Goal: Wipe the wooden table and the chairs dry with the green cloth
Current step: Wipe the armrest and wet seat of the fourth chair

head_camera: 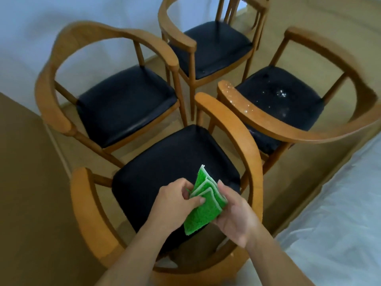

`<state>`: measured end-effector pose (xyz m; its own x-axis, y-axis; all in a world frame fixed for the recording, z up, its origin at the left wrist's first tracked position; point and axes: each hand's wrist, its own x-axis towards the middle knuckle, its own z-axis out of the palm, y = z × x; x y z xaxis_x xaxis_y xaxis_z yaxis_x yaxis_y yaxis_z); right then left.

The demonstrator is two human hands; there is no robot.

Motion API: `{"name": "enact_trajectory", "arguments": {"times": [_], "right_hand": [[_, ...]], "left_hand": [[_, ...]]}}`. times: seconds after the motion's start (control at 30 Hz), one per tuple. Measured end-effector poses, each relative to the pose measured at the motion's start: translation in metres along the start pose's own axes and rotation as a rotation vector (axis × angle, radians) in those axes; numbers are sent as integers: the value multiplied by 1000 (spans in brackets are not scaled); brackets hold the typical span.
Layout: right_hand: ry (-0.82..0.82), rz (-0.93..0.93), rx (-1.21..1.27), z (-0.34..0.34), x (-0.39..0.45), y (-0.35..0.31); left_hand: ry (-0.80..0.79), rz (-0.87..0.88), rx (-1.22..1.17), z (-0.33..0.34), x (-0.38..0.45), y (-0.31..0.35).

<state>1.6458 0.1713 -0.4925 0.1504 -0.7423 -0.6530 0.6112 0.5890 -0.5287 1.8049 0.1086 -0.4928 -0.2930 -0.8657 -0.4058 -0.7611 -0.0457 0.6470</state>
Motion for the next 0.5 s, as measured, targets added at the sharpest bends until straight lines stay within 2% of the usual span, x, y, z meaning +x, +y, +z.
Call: {"name": "enact_trajectory", "arguments": {"times": [0.2,0.33,0.5], "right_hand": [[12,44,-184,-27,-10,-58],[26,43,-239,-42,-9,-85],[106,53,-178,-45,-4,-101]], "left_hand": [[170,-89,-69,34,-4,62],[166,-85,-15,44,3,95],[160,-6,-46,33,7,114]]}}
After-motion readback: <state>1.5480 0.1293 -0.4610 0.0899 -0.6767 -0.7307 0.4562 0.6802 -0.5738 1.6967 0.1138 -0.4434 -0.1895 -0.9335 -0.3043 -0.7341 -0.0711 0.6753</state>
